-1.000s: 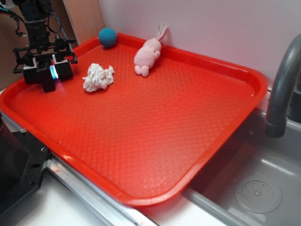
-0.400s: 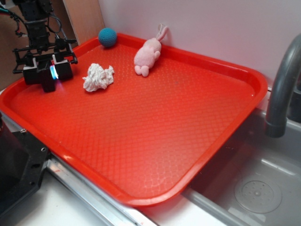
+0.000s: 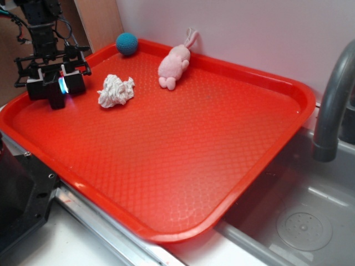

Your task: Grab the black box.

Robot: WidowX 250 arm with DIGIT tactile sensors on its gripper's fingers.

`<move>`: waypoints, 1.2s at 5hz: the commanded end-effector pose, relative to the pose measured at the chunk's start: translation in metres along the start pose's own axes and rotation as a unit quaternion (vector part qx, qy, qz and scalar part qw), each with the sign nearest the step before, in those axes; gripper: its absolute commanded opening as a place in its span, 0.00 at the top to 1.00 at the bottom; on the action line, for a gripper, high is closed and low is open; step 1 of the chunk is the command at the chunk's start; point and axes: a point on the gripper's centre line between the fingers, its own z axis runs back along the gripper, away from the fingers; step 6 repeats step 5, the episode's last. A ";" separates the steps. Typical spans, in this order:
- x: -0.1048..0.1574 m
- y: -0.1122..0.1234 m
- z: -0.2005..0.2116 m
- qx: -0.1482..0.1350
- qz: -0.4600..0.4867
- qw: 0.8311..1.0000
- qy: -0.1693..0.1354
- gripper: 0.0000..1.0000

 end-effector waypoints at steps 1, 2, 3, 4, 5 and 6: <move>-0.066 -0.002 0.066 -0.084 -0.131 0.987 -0.034 1.00; -0.116 -0.023 0.107 -0.075 -0.254 0.962 -0.064 1.00; -0.165 -0.024 0.147 -0.078 -0.375 0.921 -0.072 1.00; -0.201 -0.025 0.187 -0.065 -0.426 0.895 -0.111 1.00; -0.214 -0.024 0.235 -0.047 -0.437 0.891 -0.112 1.00; -0.214 -0.024 0.235 -0.047 -0.437 0.891 -0.112 1.00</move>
